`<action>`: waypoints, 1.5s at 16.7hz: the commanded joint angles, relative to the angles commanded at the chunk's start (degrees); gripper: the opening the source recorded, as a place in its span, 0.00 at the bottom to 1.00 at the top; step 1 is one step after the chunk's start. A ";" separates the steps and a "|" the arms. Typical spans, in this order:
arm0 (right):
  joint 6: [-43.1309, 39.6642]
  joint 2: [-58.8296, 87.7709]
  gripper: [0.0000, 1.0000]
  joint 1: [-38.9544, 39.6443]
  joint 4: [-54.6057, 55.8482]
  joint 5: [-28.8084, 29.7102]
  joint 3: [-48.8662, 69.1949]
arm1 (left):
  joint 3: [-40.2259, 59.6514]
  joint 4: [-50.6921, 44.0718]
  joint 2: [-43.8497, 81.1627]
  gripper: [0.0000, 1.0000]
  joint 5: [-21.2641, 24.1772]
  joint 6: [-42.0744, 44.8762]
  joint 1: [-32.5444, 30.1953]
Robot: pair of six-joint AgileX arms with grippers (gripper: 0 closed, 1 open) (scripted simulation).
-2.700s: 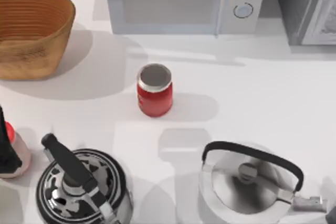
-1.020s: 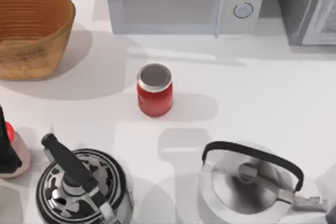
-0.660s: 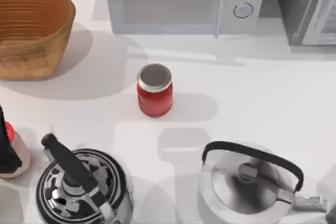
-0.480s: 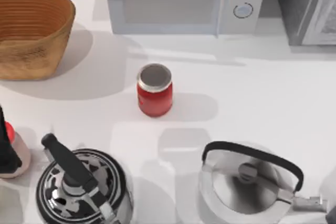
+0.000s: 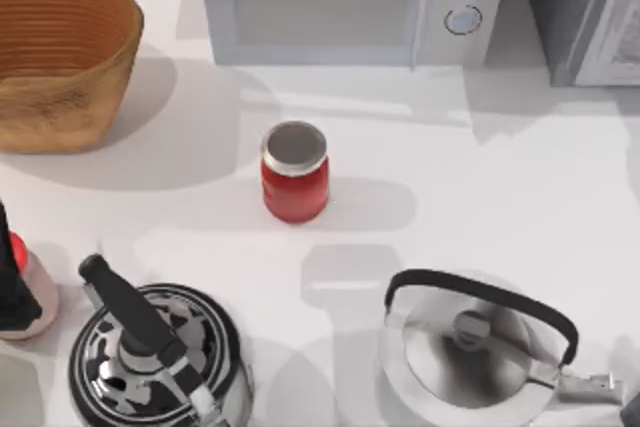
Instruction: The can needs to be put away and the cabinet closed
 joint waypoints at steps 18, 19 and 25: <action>-0.55 -2.13 1.00 29.03 -0.30 33.18 -0.41 | 0.00 0.00 0.00 1.00 0.00 0.00 0.00; -0.53 -1.08 1.00 28.47 0.00 32.63 0.37 | 0.00 0.00 0.00 1.00 0.00 0.00 0.00; -0.47 4.45 1.00 25.26 1.66 29.62 4.15 | 0.00 0.00 0.00 1.00 0.00 0.00 0.00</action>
